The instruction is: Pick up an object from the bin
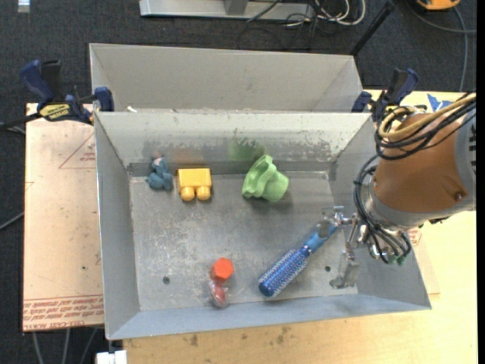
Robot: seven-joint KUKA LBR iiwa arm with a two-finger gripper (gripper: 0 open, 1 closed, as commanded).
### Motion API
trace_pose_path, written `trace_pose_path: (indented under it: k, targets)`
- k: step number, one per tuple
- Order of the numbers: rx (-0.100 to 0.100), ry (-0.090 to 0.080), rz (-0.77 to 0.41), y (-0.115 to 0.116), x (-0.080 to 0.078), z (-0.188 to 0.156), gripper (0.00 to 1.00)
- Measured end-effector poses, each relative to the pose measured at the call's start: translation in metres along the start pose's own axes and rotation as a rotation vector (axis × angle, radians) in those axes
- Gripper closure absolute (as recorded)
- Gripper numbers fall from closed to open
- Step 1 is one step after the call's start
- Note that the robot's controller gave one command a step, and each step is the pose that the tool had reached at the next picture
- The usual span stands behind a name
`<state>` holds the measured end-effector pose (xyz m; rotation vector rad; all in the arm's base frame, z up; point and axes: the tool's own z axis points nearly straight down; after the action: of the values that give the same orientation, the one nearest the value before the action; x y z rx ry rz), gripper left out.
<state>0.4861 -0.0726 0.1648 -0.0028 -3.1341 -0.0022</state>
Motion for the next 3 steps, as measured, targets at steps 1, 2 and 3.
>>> trace_pose_path:
  k: [1, 2, 3]
  targets:
    - [0.003, -0.016, -0.270, -0.027, -0.019, 0.094, 0.00]
    - [0.003, -0.014, -0.556, 0.041, -0.015, 0.093, 0.00]
    - [0.004, -0.011, -0.555, 0.040, -0.014, 0.093, 1.00]
